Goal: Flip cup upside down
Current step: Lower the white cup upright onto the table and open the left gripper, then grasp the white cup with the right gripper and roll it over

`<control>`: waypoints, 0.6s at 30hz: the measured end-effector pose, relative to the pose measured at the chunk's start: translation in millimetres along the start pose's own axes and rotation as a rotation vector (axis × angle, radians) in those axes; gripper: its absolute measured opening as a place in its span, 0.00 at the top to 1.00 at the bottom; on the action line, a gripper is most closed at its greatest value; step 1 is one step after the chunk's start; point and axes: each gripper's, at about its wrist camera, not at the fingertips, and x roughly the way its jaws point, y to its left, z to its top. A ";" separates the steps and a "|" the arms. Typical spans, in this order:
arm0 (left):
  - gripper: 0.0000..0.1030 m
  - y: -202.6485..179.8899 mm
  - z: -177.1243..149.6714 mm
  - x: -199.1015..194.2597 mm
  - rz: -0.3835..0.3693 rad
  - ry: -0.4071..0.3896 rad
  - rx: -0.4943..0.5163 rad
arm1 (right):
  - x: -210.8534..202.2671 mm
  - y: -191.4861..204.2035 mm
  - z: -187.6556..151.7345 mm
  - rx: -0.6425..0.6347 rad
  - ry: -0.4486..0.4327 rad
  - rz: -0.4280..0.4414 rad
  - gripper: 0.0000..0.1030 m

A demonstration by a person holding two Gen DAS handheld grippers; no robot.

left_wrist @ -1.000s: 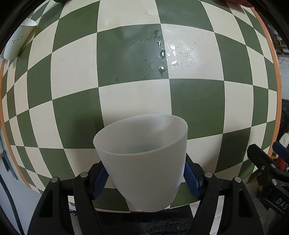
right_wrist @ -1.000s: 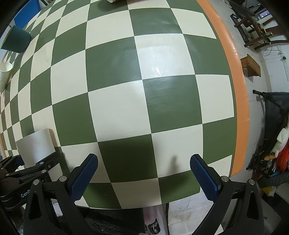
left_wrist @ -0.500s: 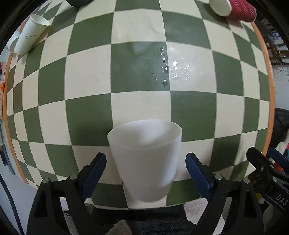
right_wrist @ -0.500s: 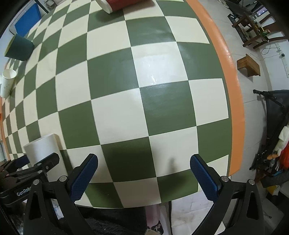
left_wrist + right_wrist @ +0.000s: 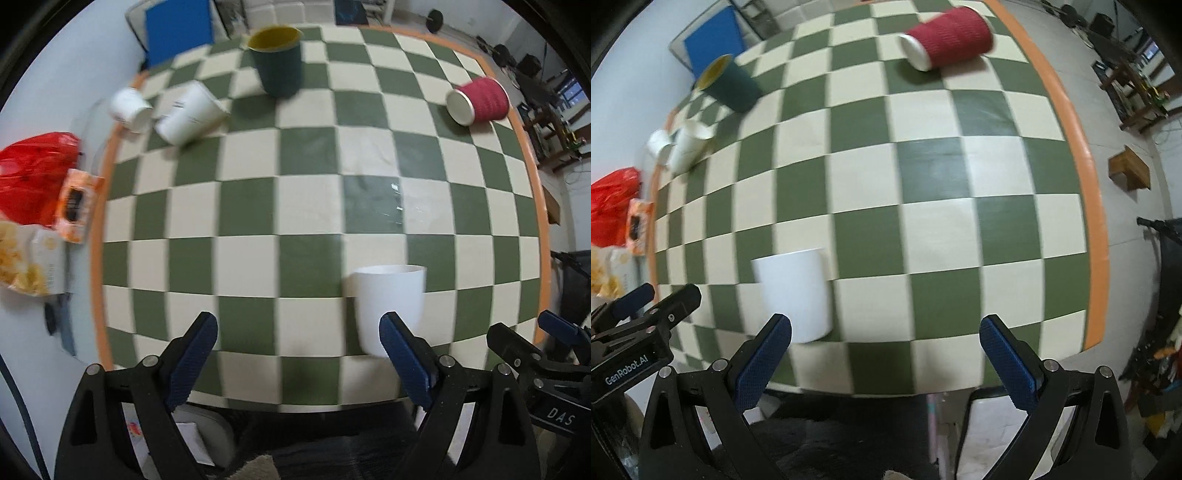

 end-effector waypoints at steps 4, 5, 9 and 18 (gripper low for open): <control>0.13 24.0 -8.8 -0.9 0.014 -0.029 -0.030 | -5.1 31.5 -11.4 -0.026 -0.016 0.023 0.00; 0.13 29.7 -12.1 -1.9 0.012 -0.029 -0.037 | -4.9 37.0 -14.5 -0.031 -0.019 0.025 0.00; 0.13 53.9 -25.2 -2.8 -0.010 -0.042 -0.062 | -3.1 59.0 -25.7 -0.055 -0.023 0.020 0.00; 0.13 82.2 -32.8 31.5 -0.019 -0.029 -0.101 | 7.2 93.5 -26.1 -0.272 -0.026 -0.147 0.00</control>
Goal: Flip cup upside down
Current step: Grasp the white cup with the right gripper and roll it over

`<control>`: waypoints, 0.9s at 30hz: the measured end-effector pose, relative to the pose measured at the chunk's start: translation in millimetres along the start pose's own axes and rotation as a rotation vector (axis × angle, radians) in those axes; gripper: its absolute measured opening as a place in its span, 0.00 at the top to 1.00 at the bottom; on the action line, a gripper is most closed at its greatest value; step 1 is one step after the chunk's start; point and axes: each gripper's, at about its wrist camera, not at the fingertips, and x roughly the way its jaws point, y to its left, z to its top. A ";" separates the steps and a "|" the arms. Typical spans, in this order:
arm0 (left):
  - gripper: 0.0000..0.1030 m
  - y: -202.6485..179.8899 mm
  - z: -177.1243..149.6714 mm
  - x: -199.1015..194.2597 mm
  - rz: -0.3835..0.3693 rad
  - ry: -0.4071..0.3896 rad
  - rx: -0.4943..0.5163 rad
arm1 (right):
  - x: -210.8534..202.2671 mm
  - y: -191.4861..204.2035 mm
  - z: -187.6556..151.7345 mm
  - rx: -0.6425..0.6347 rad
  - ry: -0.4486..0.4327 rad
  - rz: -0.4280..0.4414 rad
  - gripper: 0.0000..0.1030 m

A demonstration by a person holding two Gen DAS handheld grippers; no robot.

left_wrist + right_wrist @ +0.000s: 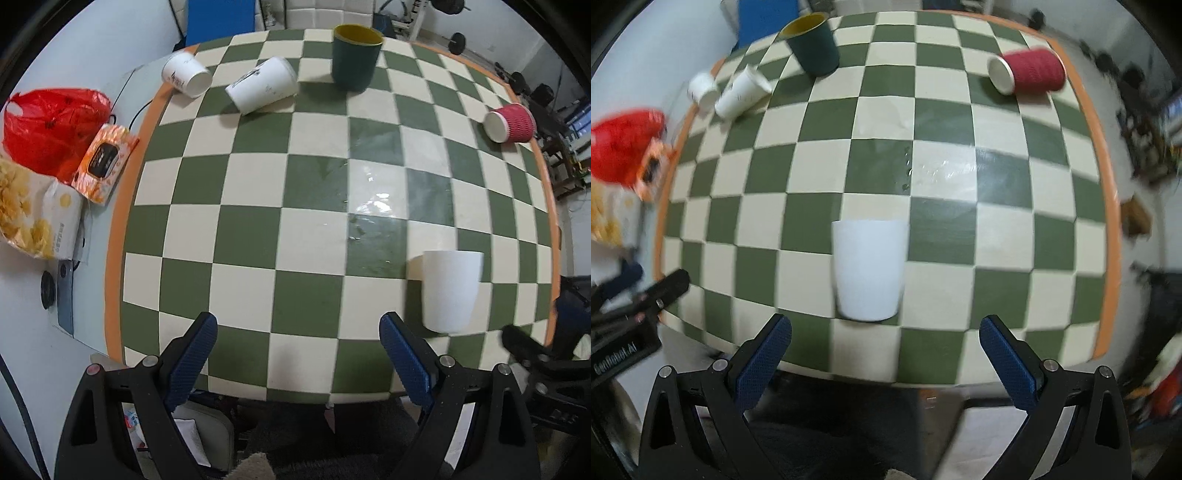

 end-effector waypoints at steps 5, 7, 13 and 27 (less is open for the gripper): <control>0.12 1.2 1.1 32.5 0.027 0.016 -0.052 | 5.3 36.4 14.9 -0.500 -0.039 -0.310 0.00; 0.12 0.4 1.3 49.0 0.015 0.037 -0.076 | 18.9 55.9 9.8 -0.781 -0.032 -0.445 0.00; 0.12 1.5 -4.8 80.6 -0.010 0.104 -0.132 | 72.5 81.6 -32.7 -1.524 0.013 -0.717 0.00; 0.11 15.5 -11.0 118.0 0.021 0.171 -0.201 | 142.8 70.1 -85.2 -2.489 0.000 -0.851 0.09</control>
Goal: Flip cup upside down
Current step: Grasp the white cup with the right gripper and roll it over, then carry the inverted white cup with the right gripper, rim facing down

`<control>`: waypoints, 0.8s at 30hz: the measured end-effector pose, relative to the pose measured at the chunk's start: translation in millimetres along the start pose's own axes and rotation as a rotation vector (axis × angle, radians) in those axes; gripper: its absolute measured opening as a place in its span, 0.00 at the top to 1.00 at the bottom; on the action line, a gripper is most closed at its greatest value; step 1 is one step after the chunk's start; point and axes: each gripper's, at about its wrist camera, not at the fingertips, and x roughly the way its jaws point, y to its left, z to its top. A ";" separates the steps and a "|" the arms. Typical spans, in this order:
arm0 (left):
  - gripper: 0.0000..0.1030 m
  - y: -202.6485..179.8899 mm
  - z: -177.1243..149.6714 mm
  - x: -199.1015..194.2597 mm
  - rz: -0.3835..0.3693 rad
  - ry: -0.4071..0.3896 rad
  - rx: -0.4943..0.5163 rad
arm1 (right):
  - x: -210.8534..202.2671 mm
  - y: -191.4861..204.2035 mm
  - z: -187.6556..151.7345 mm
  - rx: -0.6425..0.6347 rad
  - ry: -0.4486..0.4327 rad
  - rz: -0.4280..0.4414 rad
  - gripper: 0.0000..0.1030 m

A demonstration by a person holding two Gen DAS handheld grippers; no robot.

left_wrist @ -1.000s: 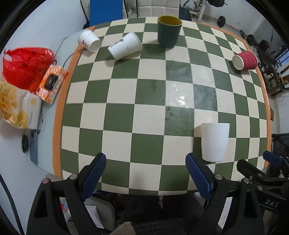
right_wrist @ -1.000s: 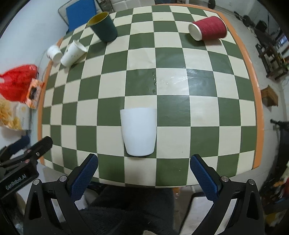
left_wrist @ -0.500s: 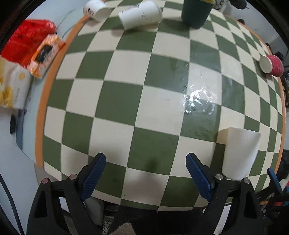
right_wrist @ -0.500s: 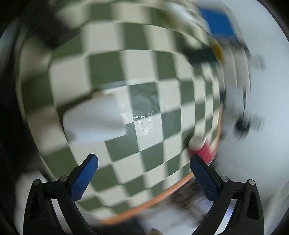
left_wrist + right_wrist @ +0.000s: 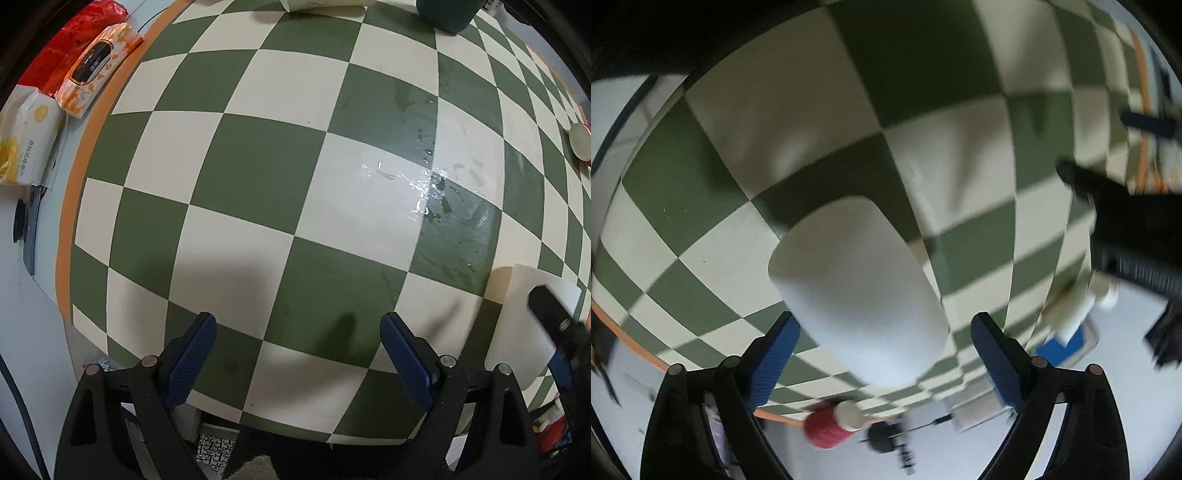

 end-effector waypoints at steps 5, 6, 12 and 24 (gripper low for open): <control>0.12 0.8 4.1 8.1 -0.015 0.014 0.015 | 14.7 0.6 -6.1 -0.088 -0.018 -0.012 0.19; 0.12 1.0 4.4 9.0 -0.022 0.015 0.018 | 16.9 0.9 -7.4 -0.094 -0.021 -0.004 0.20; 0.12 -0.8 20.5 9.6 -0.022 0.017 0.044 | 28.4 -5.2 -19.1 -0.104 -0.034 0.021 0.27; 0.12 5.6 26.4 -0.5 -0.012 -0.016 0.062 | 35.7 -31.6 -40.8 0.067 -0.068 0.094 0.29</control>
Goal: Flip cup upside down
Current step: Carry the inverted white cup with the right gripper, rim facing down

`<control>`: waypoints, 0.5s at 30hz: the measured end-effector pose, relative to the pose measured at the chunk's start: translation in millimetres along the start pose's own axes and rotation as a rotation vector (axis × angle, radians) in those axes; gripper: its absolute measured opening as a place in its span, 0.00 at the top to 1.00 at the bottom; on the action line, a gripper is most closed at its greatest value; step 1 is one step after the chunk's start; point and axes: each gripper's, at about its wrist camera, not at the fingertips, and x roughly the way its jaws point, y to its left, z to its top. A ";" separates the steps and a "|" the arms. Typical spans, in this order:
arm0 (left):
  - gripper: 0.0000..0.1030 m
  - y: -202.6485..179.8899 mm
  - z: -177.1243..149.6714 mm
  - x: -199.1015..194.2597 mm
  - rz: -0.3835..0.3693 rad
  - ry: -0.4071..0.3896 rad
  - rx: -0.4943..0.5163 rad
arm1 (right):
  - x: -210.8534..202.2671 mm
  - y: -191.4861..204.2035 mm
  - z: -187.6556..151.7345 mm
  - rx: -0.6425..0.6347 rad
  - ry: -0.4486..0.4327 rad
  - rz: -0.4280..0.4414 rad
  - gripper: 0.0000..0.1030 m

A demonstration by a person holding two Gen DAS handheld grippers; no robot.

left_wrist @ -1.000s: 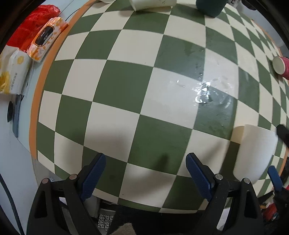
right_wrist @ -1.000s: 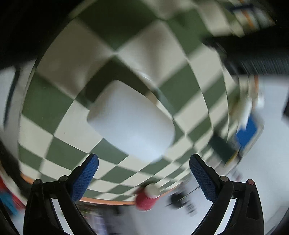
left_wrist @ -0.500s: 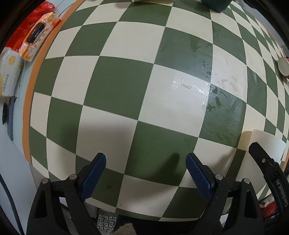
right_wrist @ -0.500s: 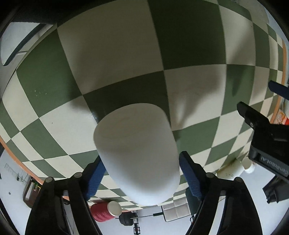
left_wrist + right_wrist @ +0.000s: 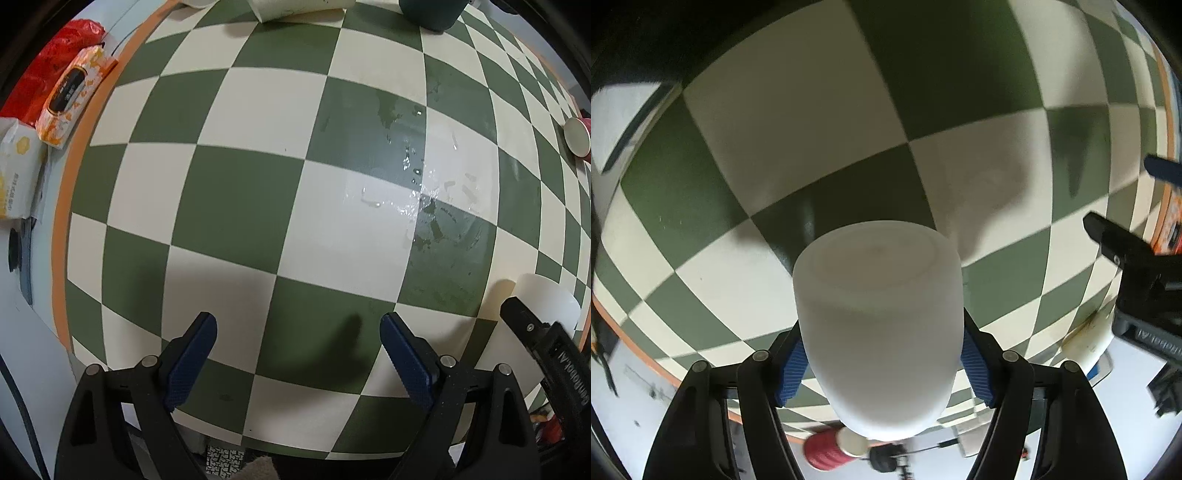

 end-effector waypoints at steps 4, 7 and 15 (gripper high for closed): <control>0.12 0.3 10.1 -4.9 -0.001 -0.006 0.002 | 0.2 -23.2 -19.6 0.180 -0.011 0.087 0.29; 0.12 0.0 14.7 -7.9 -0.004 -0.012 0.003 | 2.6 -47.9 -40.3 0.348 -0.013 0.184 0.29; 0.12 -5.9 -2.9 -25.1 -0.003 -0.032 0.028 | 17.3 -80.2 -79.3 0.791 -0.040 0.493 0.28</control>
